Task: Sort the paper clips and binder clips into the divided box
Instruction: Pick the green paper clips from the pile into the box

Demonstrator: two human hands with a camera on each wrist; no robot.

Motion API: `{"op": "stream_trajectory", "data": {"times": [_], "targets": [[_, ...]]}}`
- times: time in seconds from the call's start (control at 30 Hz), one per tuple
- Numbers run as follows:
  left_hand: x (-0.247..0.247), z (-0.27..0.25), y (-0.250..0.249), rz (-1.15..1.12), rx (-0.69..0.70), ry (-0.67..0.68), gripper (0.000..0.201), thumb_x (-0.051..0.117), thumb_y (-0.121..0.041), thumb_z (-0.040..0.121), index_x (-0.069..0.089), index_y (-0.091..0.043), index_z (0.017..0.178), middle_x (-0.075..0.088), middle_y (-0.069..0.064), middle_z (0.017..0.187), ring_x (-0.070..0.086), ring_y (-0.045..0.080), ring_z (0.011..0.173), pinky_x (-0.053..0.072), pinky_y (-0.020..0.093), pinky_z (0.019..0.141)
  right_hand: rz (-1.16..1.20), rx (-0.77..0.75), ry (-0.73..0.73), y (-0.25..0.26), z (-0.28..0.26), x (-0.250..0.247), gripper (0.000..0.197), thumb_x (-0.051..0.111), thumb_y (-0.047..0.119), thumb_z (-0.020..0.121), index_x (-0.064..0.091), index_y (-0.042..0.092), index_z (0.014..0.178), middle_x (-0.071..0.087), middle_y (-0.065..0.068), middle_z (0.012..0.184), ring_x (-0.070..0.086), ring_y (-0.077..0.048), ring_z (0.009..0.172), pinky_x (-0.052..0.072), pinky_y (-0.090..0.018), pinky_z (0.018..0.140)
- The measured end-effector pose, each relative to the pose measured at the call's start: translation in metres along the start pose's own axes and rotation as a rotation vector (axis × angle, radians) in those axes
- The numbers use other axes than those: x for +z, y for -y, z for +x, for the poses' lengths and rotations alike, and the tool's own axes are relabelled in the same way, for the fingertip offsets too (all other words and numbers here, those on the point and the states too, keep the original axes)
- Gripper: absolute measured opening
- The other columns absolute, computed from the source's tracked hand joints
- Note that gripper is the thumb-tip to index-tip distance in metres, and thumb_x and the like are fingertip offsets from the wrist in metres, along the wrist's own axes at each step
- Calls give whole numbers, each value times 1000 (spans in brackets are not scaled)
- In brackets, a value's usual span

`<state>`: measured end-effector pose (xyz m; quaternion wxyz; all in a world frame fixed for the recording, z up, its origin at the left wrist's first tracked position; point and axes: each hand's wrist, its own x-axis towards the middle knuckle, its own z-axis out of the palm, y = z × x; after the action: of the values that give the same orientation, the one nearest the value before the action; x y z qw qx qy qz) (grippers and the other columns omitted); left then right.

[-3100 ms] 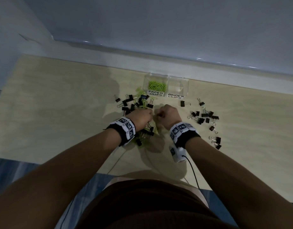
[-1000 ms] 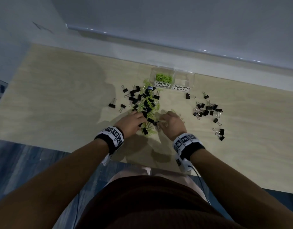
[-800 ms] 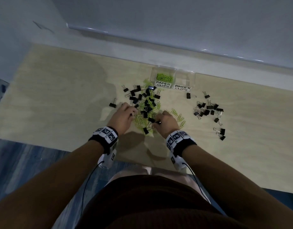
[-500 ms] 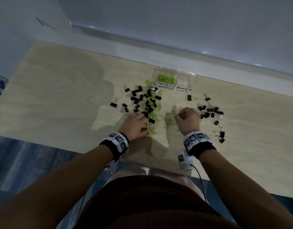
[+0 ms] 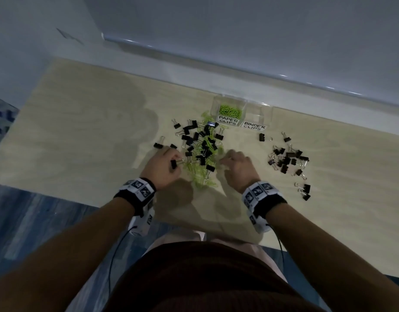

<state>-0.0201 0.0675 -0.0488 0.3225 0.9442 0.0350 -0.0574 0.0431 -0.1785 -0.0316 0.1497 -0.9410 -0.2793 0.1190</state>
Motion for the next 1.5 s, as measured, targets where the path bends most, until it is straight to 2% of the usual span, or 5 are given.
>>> {"op": "stream_trajectory", "data": {"times": [0.53,0.73,0.9,1.2,1.5], "targets": [[-10,40,26,296,-29,-47,17,57,-13,87,67,-6,100,58,13,109,46,36,103,45,46,86,136,-35,153,-1,11,7,15,55,1,77,56,5,91,55,-12,93,55,-31,77,39,-32,63],[9,34,-17,177,88,60,21,53,-26,91,63,-13,105,54,4,115,45,22,108,44,39,93,279,402,-263,-60,-27,-11,11,67,3,73,56,5,71,59,-9,68,54,-25,60,41,-25,56],[37,40,-52,140,14,177,35,61,-31,87,56,-11,116,48,5,124,45,22,115,42,35,96,293,824,-337,-108,-42,-20,11,64,10,75,63,8,86,67,-17,88,61,-34,86,46,-32,72],[35,41,-49,16,-1,158,32,66,-30,84,56,-12,108,54,4,113,54,20,100,48,31,84,97,332,-159,-28,7,-2,17,62,17,80,63,15,96,59,-3,105,55,-23,95,49,-44,89],[-14,21,-3,-350,-276,-242,18,65,-20,86,53,-14,99,63,1,95,62,15,84,54,30,76,162,178,44,27,51,19,29,60,21,83,63,9,109,55,-12,109,53,-33,100,48,-42,87]]}}
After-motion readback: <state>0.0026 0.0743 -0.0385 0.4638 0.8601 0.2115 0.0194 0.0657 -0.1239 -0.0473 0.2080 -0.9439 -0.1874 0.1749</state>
